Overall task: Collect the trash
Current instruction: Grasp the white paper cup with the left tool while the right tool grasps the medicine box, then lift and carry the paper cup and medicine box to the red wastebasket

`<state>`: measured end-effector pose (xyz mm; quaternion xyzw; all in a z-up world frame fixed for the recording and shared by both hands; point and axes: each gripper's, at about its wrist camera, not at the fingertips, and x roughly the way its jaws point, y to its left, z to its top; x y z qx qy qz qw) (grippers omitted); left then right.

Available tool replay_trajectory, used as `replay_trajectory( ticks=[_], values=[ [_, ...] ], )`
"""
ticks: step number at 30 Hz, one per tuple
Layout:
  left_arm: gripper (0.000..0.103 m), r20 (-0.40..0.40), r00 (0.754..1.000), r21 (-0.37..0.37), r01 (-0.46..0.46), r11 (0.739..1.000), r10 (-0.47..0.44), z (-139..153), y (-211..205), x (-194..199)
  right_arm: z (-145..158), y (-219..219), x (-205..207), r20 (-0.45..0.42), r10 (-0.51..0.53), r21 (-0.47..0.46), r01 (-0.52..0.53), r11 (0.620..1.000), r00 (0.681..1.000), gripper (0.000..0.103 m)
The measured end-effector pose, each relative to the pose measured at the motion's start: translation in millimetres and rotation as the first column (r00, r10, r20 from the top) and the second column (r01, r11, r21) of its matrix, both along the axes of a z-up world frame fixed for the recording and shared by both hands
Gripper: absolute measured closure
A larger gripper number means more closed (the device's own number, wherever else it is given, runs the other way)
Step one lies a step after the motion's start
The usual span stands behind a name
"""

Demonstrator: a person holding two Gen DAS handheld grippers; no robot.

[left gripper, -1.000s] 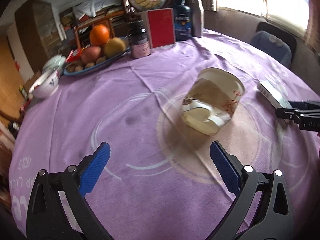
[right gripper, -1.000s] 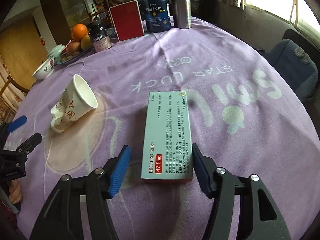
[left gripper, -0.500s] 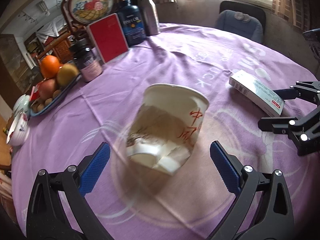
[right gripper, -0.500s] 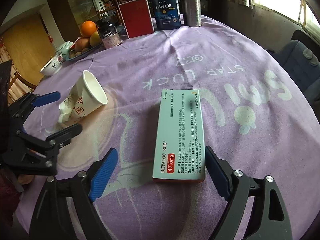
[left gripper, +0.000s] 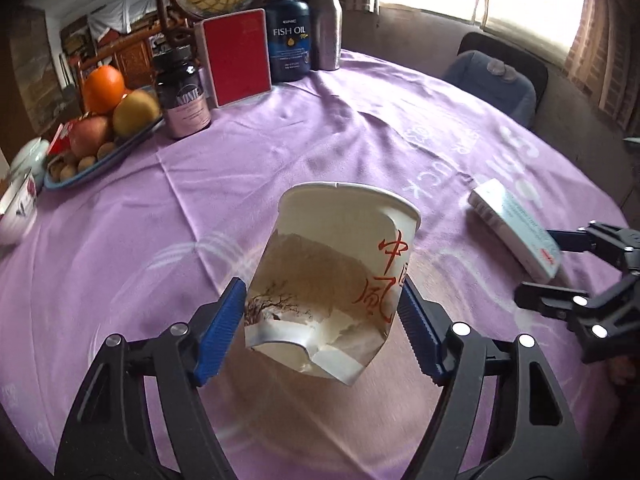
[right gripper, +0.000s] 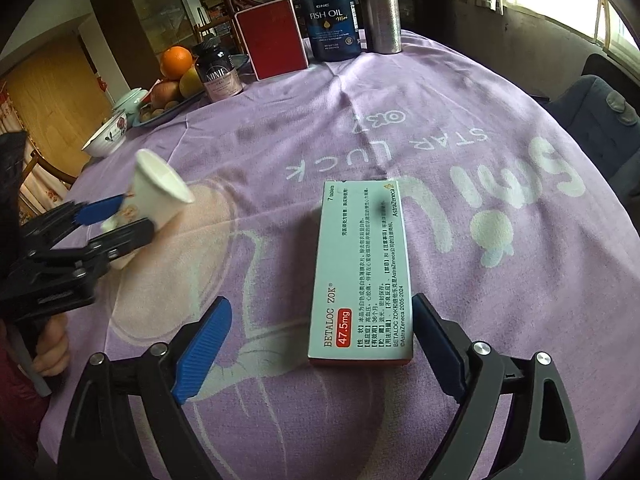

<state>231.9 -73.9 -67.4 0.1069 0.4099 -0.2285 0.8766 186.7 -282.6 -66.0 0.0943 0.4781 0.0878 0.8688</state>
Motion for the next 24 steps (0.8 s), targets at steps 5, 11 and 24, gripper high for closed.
replay_trajectory(
  ticks=[5, 11, 24],
  values=[
    [0.029, 0.045, 0.998, 0.003, -0.050, 0.999, 0.049, 23, 25, -44, 1, -2, -1, 0.003, -0.001, 0.013, 0.001, 1.000, 1.000, 0.013],
    [0.029, 0.089, 0.989, 0.028, -0.118, 0.993, 0.115, 16, 43, -76, 1, -9, -2, 0.008, -0.042, 0.016, 0.042, 0.999, 0.999, 0.014],
    [0.029, 0.029, 0.996, 0.037, -0.090, 0.995, 0.089, 5, 40, -72, 1, -13, -3, 0.010, -0.097, 0.003, 0.097, 0.995, 0.995, 0.021]
  ],
)
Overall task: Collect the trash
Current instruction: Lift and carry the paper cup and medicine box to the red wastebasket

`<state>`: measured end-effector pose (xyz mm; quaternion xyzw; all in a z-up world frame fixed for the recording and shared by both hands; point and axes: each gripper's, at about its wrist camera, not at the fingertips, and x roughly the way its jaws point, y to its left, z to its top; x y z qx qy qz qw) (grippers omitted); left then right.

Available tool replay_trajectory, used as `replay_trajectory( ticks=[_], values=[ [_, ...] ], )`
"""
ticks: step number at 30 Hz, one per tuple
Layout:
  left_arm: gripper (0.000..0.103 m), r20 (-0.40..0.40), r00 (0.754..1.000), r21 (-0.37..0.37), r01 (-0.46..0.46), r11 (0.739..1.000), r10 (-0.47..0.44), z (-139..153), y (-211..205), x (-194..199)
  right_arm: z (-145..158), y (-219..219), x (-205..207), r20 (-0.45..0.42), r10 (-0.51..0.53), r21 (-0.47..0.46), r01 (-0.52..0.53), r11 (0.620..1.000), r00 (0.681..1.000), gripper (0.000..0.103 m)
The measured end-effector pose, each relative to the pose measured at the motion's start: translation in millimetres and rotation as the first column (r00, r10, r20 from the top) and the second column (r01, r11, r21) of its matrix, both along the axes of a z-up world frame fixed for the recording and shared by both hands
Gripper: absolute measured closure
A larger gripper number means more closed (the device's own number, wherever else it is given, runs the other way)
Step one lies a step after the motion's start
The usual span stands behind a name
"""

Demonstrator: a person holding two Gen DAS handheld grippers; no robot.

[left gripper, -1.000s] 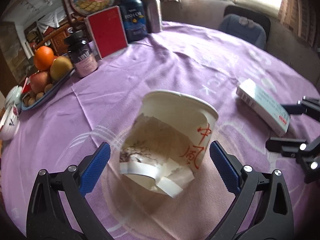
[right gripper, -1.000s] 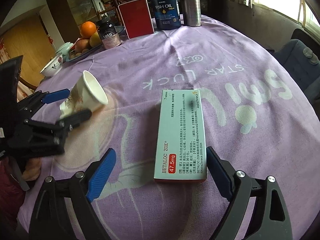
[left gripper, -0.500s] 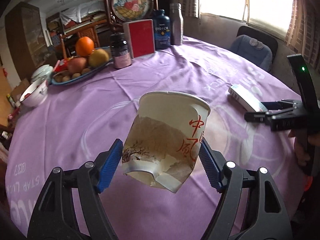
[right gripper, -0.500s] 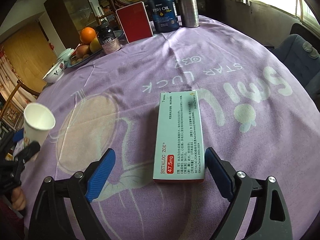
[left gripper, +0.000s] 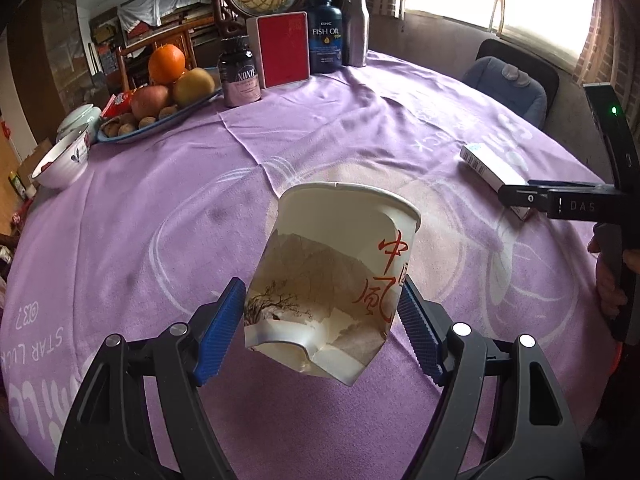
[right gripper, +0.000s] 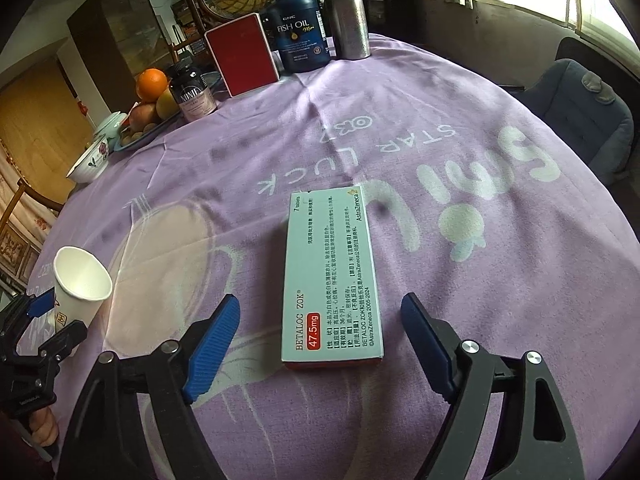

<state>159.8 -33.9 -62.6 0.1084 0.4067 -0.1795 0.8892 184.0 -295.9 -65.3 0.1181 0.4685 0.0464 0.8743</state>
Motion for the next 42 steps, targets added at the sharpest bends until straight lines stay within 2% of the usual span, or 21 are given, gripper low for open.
replay_trajectory(
  ticks=[4, 6, 7, 9, 15, 20, 24, 28, 34, 42],
  values=[
    [0.029, -0.001, 1.000, 0.005, 0.013, 1.000, -0.013, -1, -1, -1, 0, 10, 2, -0.008, 0.019, -0.055, -0.019, 0.998, 1.000, 0.025],
    [0.029, -0.010, 1.000, 0.005, 0.013, 1.000, -0.013, -3, -1, 0, 0, 17, 3, -0.015, 0.020, -0.108, -0.022, 0.994, 1.000, 0.042],
    [0.029, -0.016, 1.000, 0.005, 0.013, 1.000, -0.013, -4, -1, 1, 1, 20, 2, -0.016, 0.016, -0.140, -0.018, 0.990, 1.000, 0.057],
    [0.029, -0.031, 1.000, 0.008, 0.006, 1.000, -0.006, -7, 0, 3, 3, 25, 1, -0.004, 0.027, -0.164, -0.027, 0.986, 1.000, 0.058],
    [0.029, -0.021, 0.999, -0.018, -0.032, 0.999, 0.031, -2, 10, 7, 28, 27, -19, 0.153, -0.015, -0.152, 0.039, 0.988, 0.988, 0.058],
    [0.029, 0.026, 0.998, -0.035, -0.060, 0.998, 0.061, 10, 18, 3, 46, 25, -55, 0.289, -0.066, -0.025, 0.076, 0.997, 0.955, 0.058],
    [0.029, 0.098, 0.991, -0.045, -0.091, 0.995, 0.095, 26, 23, -8, 54, 24, -91, 0.334, -0.078, -0.011, 0.087, 0.996, 0.939, 0.058],
    [0.029, 0.122, 0.987, -0.085, -0.095, 0.992, 0.105, 36, 21, -24, 65, 2, -133, 0.370, -0.122, 0.010, 0.128, 0.992, 0.921, 0.058],
    [0.029, 0.108, 0.989, -0.151, -0.087, 0.985, 0.103, 37, 4, -52, 77, -36, -186, 0.411, -0.192, 0.019, 0.202, 0.979, 0.891, 0.058],
    [0.029, 0.120, 0.992, -0.157, -0.029, 0.987, 0.048, 41, -40, -83, 82, -83, -258, 0.448, -0.286, 0.014, 0.313, 0.950, 0.847, 0.058]
  ],
)
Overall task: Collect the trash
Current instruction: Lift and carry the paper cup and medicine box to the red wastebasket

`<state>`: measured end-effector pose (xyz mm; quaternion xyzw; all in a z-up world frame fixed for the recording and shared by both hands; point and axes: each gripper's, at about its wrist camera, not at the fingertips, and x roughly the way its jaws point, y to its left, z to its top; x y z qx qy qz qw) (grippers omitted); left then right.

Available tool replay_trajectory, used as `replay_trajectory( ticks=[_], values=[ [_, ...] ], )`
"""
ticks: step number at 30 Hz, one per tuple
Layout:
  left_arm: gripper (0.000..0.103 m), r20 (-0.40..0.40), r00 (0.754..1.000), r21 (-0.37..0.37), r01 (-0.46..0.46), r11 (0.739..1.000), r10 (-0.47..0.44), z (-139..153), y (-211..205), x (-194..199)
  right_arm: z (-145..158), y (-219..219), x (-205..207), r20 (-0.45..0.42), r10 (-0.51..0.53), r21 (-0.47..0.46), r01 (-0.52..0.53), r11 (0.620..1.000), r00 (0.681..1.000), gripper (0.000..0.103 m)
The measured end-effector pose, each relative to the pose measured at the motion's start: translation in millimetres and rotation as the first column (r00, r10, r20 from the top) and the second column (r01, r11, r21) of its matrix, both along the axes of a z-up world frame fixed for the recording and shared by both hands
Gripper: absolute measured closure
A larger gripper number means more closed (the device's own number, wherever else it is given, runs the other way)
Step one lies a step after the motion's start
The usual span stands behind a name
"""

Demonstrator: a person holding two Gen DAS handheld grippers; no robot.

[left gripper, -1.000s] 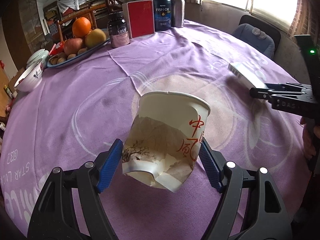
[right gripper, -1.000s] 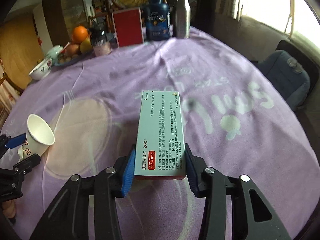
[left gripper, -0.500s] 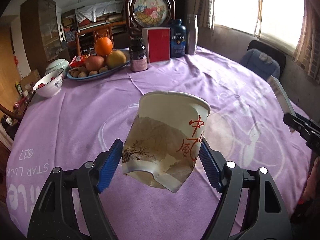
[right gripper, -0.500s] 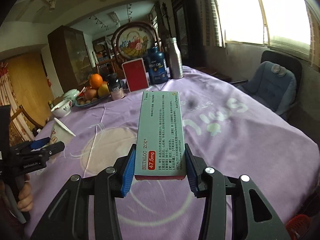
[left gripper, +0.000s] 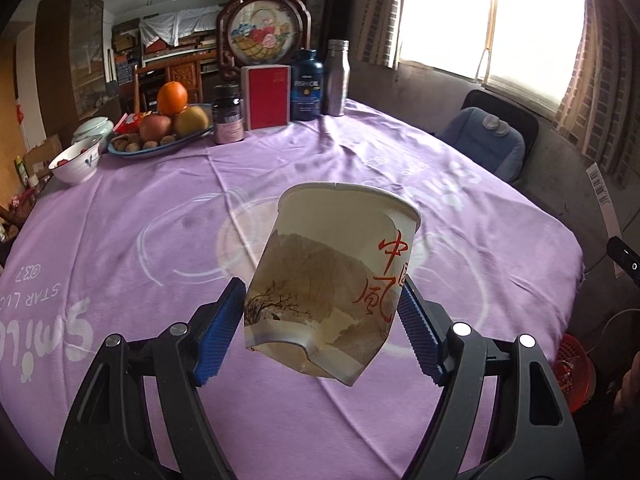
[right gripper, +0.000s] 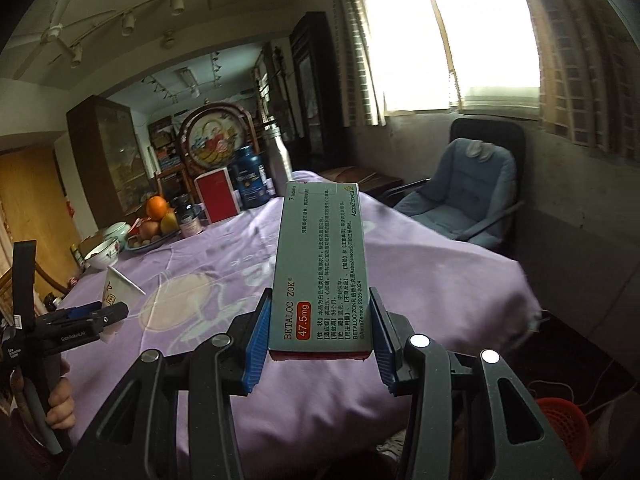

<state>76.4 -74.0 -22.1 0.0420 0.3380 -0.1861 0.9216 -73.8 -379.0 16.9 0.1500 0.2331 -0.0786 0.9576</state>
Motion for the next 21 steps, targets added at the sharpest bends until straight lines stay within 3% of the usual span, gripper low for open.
replay_trajectory(
  ticks=[12, 21],
  values=[
    [0.029, 0.047, 0.986, -0.002, 0.162, 0.987, -0.162, 19, -79, -38, 2, -63, -97, 0.024, -0.185, -0.025, 0.186, 0.982, 0.982, 0.058],
    [0.029, 0.041, 0.937, 0.023, 0.346, 0.938, -0.347, 21, -167, -72, -10, -114, -159, -0.016, -0.321, -0.049, 0.320, 0.946, 0.947, 0.058]
  ],
)
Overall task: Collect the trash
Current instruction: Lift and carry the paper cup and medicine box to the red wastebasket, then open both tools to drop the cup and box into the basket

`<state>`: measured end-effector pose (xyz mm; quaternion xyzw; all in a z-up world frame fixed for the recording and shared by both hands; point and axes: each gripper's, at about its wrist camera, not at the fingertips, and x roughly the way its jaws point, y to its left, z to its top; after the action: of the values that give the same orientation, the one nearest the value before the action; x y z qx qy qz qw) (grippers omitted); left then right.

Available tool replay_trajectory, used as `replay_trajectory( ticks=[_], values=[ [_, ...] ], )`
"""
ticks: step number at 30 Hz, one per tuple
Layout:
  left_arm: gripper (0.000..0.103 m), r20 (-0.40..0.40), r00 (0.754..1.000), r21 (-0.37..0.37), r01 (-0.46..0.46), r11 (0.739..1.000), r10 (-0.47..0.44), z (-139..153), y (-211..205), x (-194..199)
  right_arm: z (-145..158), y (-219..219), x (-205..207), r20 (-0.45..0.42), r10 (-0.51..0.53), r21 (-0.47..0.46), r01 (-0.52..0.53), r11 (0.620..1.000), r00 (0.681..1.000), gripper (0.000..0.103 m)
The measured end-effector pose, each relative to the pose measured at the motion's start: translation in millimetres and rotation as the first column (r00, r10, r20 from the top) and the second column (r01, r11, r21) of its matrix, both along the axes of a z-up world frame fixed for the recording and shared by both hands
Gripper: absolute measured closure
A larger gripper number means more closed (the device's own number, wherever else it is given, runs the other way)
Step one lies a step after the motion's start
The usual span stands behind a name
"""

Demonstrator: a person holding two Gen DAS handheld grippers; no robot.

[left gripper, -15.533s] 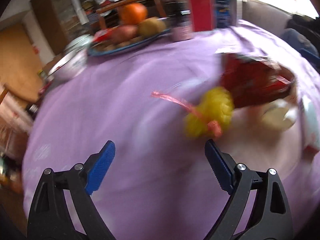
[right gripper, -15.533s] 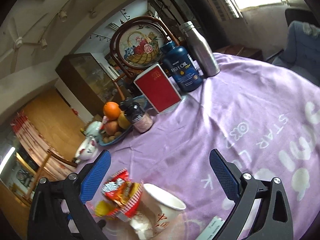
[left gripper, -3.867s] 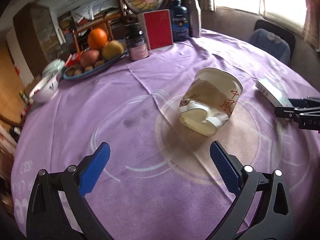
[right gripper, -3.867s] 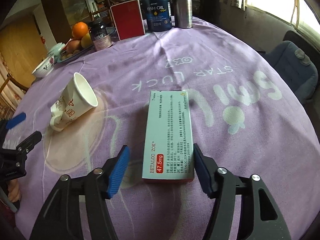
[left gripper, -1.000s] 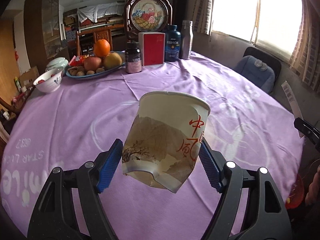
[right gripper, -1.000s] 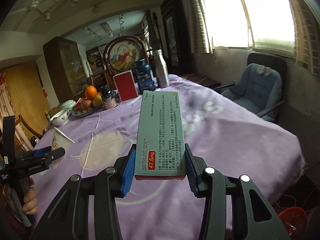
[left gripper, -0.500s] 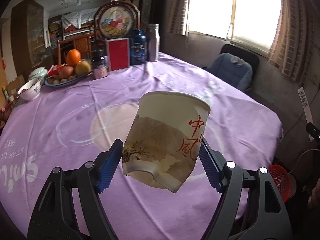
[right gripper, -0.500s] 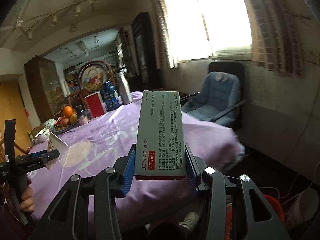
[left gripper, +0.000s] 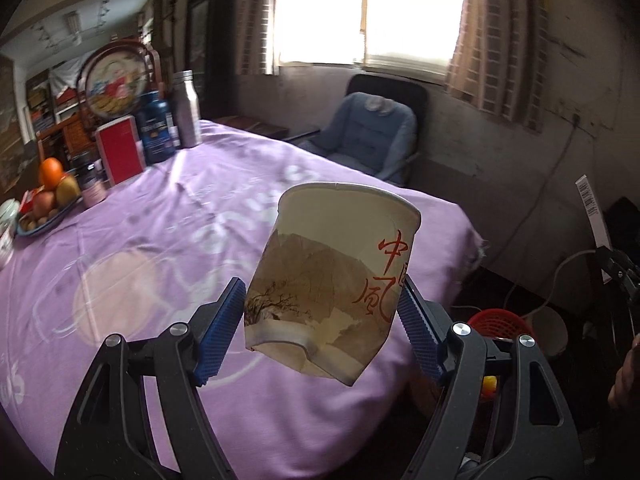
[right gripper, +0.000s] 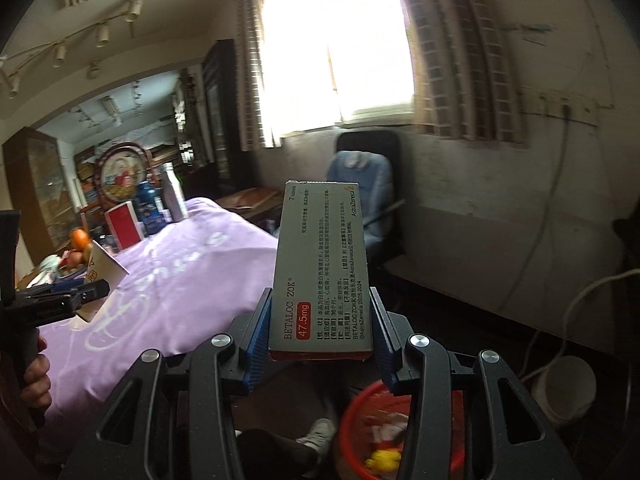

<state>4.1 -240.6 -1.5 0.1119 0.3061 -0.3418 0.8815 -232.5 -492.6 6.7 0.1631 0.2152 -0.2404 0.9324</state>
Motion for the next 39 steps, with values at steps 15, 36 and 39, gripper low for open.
replay_trajectory(
  ticks=[15, 36, 39],
  values=[
    [0.029, -0.062, 0.969, 0.098, 0.246, 0.964, -0.241, -43, -128, -49, -119, -65, -14, -0.229, -0.058, 0.191, 0.103, 0.976, 0.972, 0.055],
    [0.029, -0.168, 0.854, 0.216, 0.519, 0.827, -0.493, -117, -251, -131, -115, -108, -85, -0.053, -0.265, 0.250, 0.270, 0.930, 0.963, 0.037],
    [0.029, -0.176, 0.843, 0.224, 0.537, 0.813, -0.509, -124, -261, -141, -117, -110, -86, -0.063, -0.271, 0.254, 0.278, 0.926, 0.961, 0.034]
  ],
)
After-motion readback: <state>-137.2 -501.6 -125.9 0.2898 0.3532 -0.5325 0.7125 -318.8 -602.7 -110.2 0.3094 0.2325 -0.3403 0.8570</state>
